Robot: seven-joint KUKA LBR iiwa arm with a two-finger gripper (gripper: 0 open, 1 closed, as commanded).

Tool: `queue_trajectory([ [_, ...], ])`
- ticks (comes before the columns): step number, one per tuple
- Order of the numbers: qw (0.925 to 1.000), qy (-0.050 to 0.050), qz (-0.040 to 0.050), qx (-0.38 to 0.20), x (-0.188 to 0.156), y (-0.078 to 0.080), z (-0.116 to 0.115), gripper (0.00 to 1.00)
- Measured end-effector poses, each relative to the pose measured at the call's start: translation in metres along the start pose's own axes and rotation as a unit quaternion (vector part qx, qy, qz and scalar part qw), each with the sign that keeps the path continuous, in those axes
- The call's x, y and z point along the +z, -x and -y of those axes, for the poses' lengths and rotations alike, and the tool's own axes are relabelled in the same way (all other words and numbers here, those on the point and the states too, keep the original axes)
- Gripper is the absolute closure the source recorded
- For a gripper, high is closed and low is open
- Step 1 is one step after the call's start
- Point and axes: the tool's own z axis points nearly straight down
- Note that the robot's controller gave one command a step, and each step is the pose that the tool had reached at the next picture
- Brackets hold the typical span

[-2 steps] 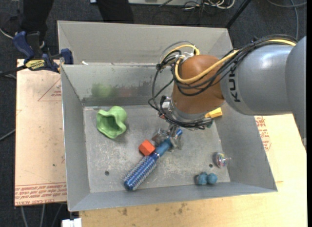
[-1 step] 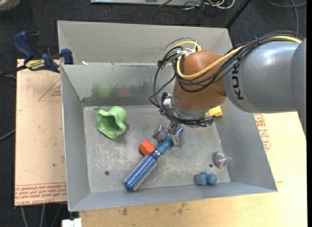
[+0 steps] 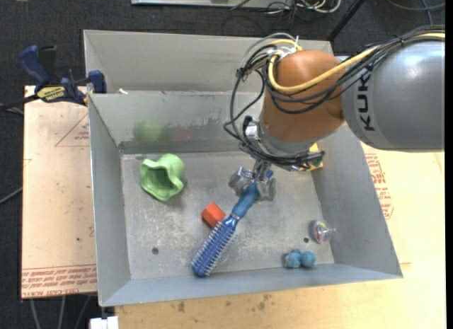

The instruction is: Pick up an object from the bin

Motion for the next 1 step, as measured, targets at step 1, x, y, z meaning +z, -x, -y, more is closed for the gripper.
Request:
queue_trajectory([
  [1,1.0000,0.002,-0.0009,0.002,-0.0122,0.0012,0.0004,1.00],
])
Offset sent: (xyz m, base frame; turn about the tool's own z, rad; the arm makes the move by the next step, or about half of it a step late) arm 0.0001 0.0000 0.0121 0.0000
